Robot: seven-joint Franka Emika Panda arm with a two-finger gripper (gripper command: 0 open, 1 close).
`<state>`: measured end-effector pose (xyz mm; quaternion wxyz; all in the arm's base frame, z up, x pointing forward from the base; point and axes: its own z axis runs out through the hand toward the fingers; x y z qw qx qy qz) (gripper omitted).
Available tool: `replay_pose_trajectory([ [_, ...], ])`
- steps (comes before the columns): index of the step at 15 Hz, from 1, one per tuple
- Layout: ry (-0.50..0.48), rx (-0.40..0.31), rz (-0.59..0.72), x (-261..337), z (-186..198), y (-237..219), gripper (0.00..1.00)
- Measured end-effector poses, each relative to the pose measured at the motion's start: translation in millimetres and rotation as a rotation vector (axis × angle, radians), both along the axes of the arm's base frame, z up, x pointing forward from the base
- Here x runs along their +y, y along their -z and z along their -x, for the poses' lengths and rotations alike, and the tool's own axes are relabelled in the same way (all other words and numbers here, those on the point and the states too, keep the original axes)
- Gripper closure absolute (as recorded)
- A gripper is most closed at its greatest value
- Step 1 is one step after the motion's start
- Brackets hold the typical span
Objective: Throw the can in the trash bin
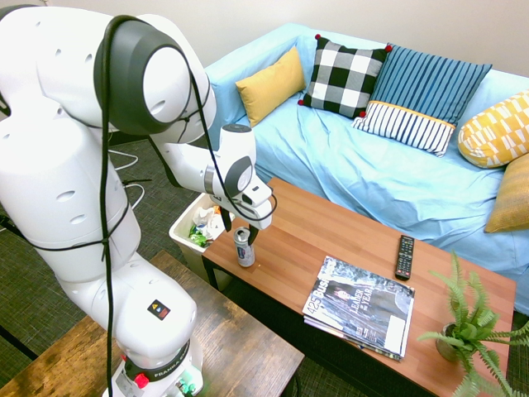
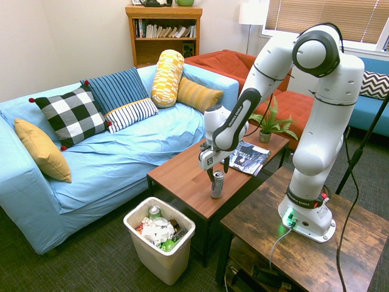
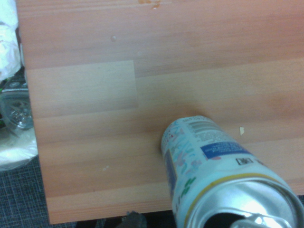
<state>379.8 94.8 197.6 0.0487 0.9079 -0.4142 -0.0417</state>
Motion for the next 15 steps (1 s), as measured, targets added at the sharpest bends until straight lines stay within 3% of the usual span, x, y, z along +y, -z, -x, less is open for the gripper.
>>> replay_pose_trajectory([
  [3, 0.015, 0.019, 0.004, -3.4, -7.3, 13.1, 0.0],
  [4, 0.018, 0.022, 0.005, -3.6, -8.7, 15.3, 1.0],
  [15, 0.016, 0.033, 0.01, -0.8, -11.8, 22.1, 1.0],
])
